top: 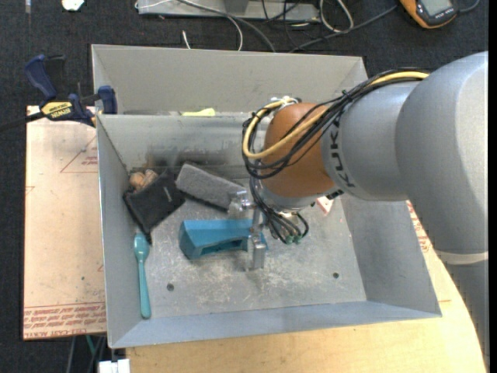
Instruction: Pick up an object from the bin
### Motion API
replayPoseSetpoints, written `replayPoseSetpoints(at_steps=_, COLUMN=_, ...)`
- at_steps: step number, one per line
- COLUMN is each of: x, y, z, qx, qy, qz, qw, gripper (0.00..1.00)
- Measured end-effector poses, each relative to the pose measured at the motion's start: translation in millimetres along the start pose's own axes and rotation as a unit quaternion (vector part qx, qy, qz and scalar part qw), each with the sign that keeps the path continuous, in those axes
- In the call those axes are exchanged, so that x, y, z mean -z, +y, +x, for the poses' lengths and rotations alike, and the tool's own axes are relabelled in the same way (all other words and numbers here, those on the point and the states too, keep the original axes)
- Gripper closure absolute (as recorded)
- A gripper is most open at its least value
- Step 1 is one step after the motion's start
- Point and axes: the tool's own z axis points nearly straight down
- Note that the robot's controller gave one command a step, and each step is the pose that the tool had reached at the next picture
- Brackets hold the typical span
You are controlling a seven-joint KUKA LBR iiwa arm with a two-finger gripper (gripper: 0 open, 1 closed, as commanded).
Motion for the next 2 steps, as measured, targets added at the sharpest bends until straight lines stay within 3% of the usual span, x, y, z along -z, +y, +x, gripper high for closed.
replayPoseSetpoints(at_steps=1, x=0.3, y=12.1, z=1.2, qx=0.058, qy=-0.0013, qz=-0.001, qw=0.9983, gripper=1.0)
replayPoseSetpoints(at_steps=2, x=0.7, y=5.3, z=3.0, qx=0.066, qy=-0.0007, qz=0.0, qw=0.9978, gripper=1.0)
